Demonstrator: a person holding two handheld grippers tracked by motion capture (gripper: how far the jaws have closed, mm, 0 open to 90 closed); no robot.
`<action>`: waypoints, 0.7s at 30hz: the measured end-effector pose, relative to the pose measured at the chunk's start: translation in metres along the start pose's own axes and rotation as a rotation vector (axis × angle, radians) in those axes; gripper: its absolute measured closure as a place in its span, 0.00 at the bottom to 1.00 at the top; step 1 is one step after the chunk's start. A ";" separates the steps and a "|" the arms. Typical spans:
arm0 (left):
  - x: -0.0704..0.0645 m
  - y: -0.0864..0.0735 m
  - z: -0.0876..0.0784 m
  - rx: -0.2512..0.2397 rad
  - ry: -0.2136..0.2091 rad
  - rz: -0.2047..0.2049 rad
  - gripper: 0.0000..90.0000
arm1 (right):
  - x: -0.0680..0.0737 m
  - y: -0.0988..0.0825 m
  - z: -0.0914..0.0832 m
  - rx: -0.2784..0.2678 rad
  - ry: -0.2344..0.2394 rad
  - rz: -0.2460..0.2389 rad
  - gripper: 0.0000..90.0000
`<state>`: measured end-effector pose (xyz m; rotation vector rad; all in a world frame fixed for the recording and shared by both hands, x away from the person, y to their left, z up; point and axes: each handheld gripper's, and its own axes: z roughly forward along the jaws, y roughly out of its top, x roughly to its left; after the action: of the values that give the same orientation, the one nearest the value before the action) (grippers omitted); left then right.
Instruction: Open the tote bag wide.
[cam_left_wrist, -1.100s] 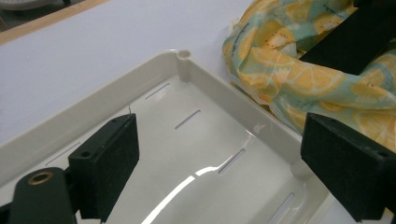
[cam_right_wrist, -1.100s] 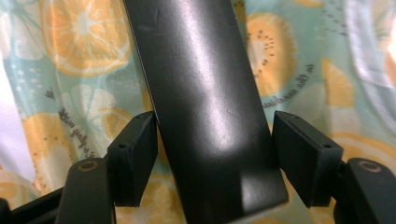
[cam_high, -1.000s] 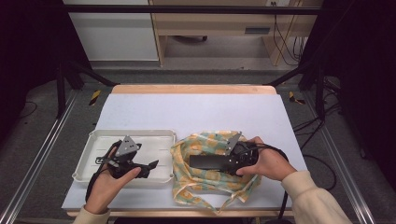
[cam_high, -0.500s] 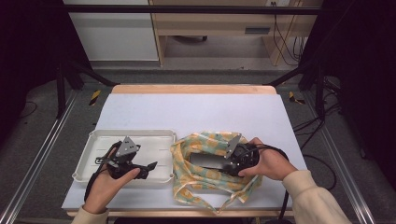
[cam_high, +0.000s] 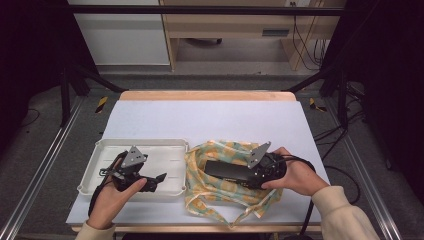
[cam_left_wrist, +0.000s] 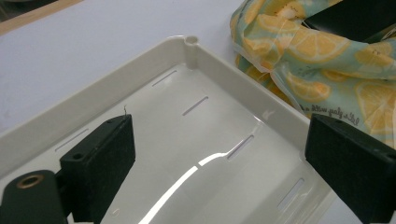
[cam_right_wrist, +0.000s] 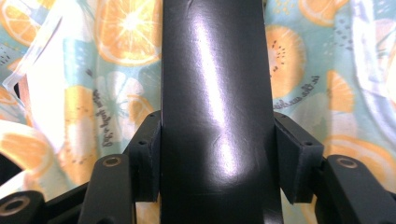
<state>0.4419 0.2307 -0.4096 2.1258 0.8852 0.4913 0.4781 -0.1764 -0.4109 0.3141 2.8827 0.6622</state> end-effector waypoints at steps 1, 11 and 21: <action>0.000 0.000 0.000 0.001 0.001 0.000 0.10 | 0.001 0.000 -0.002 -0.001 0.000 0.001 0.48; 0.002 -0.001 -0.001 0.004 0.004 -0.003 0.10 | 0.003 -0.005 -0.012 -0.031 -0.019 -0.001 0.48; 0.003 -0.002 -0.001 0.008 0.007 -0.004 0.10 | 0.006 -0.009 -0.026 -0.074 -0.042 0.002 0.48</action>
<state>0.4423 0.2345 -0.4106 2.1306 0.8970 0.4941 0.4653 -0.1935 -0.3930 0.3174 2.8108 0.7514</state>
